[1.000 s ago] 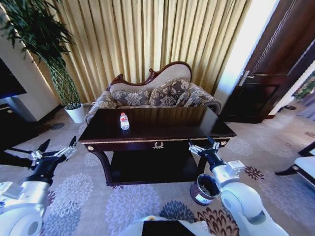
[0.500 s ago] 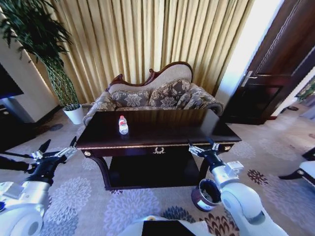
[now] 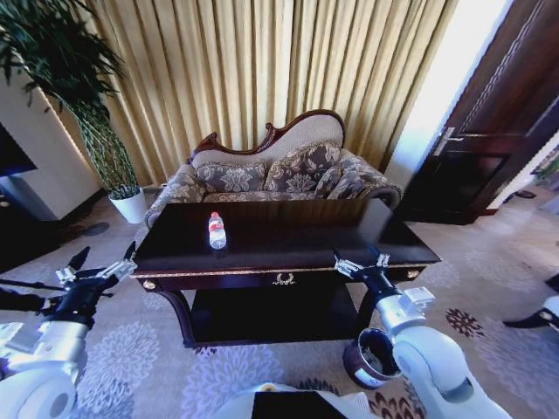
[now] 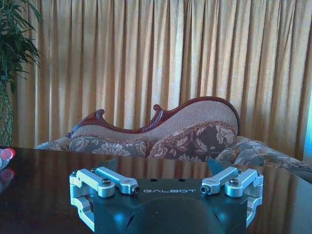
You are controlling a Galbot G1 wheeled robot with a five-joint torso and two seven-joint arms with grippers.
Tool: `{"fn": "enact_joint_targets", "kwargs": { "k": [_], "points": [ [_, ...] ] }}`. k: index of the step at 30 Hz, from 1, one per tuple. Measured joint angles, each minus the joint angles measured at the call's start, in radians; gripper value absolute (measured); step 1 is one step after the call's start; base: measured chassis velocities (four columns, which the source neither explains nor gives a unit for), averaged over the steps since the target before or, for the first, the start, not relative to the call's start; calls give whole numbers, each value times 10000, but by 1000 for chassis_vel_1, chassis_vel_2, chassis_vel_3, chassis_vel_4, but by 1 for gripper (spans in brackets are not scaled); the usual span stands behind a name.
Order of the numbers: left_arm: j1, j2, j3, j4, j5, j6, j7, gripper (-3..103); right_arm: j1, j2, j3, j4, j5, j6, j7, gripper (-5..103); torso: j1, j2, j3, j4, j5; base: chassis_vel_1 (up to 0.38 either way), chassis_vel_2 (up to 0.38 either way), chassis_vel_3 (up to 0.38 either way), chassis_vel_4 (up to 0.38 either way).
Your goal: Move to the front of the table and place the trash on the table into the trash bin.
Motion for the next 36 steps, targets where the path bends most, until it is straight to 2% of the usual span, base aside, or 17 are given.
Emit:
{"fn": "enact_joint_targets", "kwargs": {
  "k": [10, 14, 18, 19, 20, 21, 23, 24, 26, 30, 34, 35, 36],
  "points": [
    [-15, -5, 43, 0, -9, 0, -11, 100, 46, -40, -84, 31, 62, 14, 64, 100, 3, -1, 1, 1, -1, -69, 89, 78, -84],
    [-276, 181, 232, 0, -42, 17, -254, 100, 71, -15, -118, -13, 103, 104, 156, 100, 1, -1, 1, 3, 0, 0, 0, 0, 0],
    [-1189, 871, 670, 70, -357, 415, -1126, 100, -7, 39, -100, 55, 132, 157, 284, 100, -5, 4, -2, -2, 1, 0, 0, 0, 0],
    [-1189, 871, 670, 70, -357, 415, -1126, 100, -7, 39, -100, 55, 132, 157, 284, 100, -5, 4, -2, -2, 1, 0, 0, 0, 0],
    [-1345, 1013, 793, 139, -418, 533, -1398, 100, -37, 38, -87, 84, 139, 162, 314, 100, -5, 4, -1, -2, 0, 0, 0, 0, 0],
    [-1688, 1308, 1097, 322, -508, 736, -2080, 100, -111, 24, -68, 135, 161, 168, 405, 100, -3, 3, -1, -1, 0, 0, 0, 0, 0],
    [-2088, 1645, 1511, 608, -568, 933, -2875, 100, -180, 11, -40, 171, 171, 175, 489, 100, -2, 2, 0, -1, -2, 0, 0, 0, 0],
    [-2088, 1645, 1511, 608, -568, 933, -2875, 100, -180, 11, -40, 171, 171, 175, 489, 100, -2, 2, 0, -1, -2, 0, 0, 0, 0],
    [-2608, 2134, 2030, 1076, -612, 1096, -3509, 100, -230, 39, -20, 194, 173, 179, 601, 100, -1, 1, 0, -1, -3, 0, 0, 0, 0],
    [-3183, 2538, 2594, 1607, -622, 1232, -3786, 100, -250, 126, -23, 195, 169, 180, 723, 100, -2, 2, 0, 0, 1, 0, 0, 0, 0],
    [-4403, 2812, 3897, 2484, -607, 1499, -4241, 100, -349, 216, 32, 204, 145, 179, 811, 100, -1, 1, 0, -2, -1, 0, 0, 0, 0],
    [-4403, 2812, 3897, 2484, -607, 1499, -4241, 100, -349, 216, 32, 204, 145, 179, 811, 100, -1, 1, 0, -2, -1, 0, 0, 0, 0],
    [-4846, 2846, 4420, 2748, -602, 1583, -4356, 100, -385, 227, 60, 204, 144, 176, 832, 100, 0, 1, 1, 0, -2, 0, 0, 0, 0]
  ]
}}
